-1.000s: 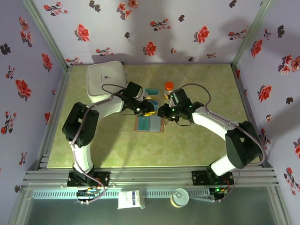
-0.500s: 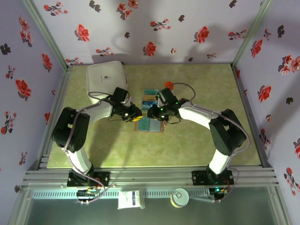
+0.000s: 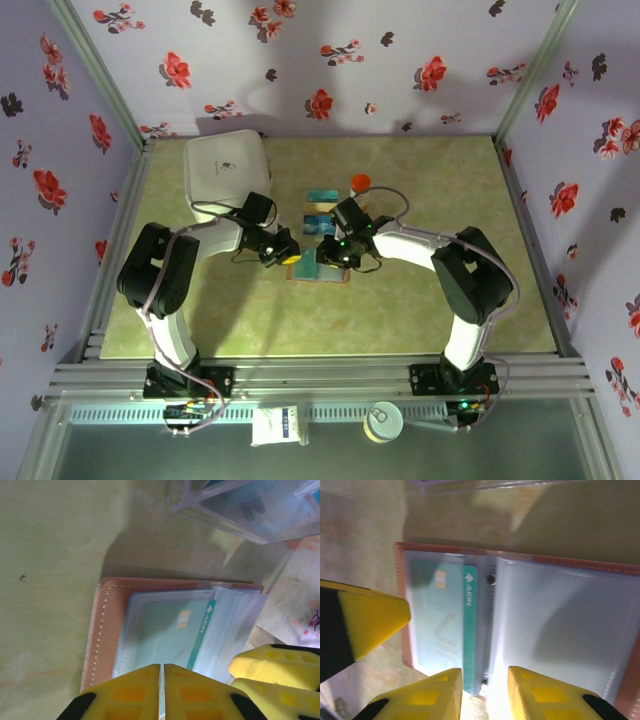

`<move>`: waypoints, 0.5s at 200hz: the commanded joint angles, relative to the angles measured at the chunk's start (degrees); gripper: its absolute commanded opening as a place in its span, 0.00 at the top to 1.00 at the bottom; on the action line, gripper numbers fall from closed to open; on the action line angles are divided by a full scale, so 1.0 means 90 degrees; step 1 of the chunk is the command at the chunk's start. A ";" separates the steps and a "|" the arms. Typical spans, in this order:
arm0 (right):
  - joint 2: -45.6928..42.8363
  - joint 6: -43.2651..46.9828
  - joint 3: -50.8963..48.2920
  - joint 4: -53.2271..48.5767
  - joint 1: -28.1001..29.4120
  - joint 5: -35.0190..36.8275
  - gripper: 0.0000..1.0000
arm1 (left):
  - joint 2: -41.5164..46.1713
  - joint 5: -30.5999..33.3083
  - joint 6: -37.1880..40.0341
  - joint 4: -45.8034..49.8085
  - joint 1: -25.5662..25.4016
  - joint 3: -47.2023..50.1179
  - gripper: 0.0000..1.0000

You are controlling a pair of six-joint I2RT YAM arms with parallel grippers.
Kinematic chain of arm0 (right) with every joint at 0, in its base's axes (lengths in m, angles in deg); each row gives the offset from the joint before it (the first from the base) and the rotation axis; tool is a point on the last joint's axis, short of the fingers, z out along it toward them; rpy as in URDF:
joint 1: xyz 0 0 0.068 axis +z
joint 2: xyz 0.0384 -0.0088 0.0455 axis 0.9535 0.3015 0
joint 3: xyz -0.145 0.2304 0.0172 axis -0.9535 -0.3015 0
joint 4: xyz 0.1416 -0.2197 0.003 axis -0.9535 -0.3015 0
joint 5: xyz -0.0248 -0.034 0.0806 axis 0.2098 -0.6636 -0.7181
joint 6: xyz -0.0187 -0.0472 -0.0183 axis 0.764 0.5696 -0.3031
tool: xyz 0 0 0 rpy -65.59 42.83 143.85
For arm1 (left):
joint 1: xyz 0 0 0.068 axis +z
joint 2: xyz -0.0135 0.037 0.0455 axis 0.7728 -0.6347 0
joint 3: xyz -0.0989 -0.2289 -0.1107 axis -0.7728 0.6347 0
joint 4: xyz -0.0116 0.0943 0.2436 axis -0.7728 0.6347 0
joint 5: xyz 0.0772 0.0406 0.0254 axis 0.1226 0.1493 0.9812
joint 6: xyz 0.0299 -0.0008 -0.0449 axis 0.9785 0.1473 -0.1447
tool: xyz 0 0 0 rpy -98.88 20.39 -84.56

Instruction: Take the credit cards out of the card holder

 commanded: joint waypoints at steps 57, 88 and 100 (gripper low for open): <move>-0.0173 0.0173 0.0023 -0.0374 0.0039 0.0374 0.70 | 0.0061 0.0075 0.0140 0.0001 0.0010 0.0189 0.92; -0.0217 0.0049 0.0211 -0.0254 0.0059 0.0110 0.70 | 0.0152 0.0254 0.0256 0.0142 0.0015 0.0136 0.93; -0.0164 -0.0054 0.0245 -0.0111 0.0068 -0.0045 0.70 | 0.0125 0.0280 0.0294 0.0171 0.0015 0.0121 0.94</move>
